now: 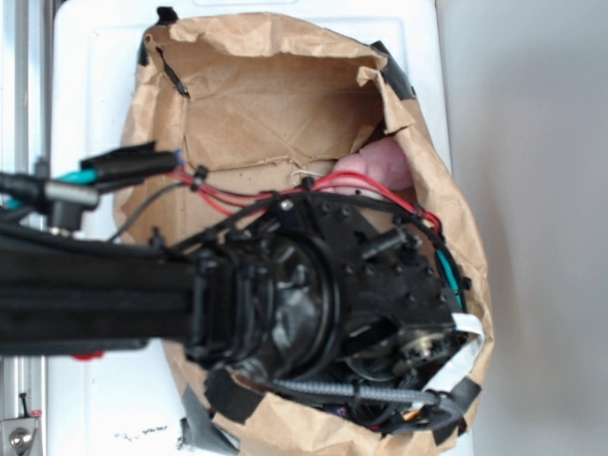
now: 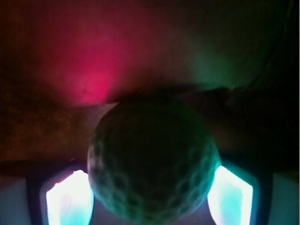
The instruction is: Grab the green ball.
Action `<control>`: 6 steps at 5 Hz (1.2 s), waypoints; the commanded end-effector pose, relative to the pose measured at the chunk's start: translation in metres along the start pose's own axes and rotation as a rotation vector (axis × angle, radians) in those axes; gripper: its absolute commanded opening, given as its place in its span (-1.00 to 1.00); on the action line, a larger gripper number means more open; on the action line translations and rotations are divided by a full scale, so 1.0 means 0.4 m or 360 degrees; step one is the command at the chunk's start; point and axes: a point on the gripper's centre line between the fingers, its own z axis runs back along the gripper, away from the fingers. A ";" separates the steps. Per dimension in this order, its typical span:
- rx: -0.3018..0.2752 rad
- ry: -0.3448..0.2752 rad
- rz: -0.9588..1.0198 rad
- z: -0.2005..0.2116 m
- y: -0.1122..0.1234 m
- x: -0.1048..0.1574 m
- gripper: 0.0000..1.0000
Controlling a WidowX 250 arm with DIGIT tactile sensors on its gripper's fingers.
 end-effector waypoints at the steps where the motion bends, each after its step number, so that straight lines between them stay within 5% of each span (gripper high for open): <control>1: 0.0022 -0.0104 -0.0018 0.040 0.014 0.078 1.00; 3: -0.0045 -0.0125 -0.0021 0.038 0.009 0.083 1.00; 4: -0.0009 -0.0122 -0.0020 0.035 0.007 0.081 -1.00; 6: -0.0009 -0.0058 0.0014 0.031 0.014 0.068 -1.00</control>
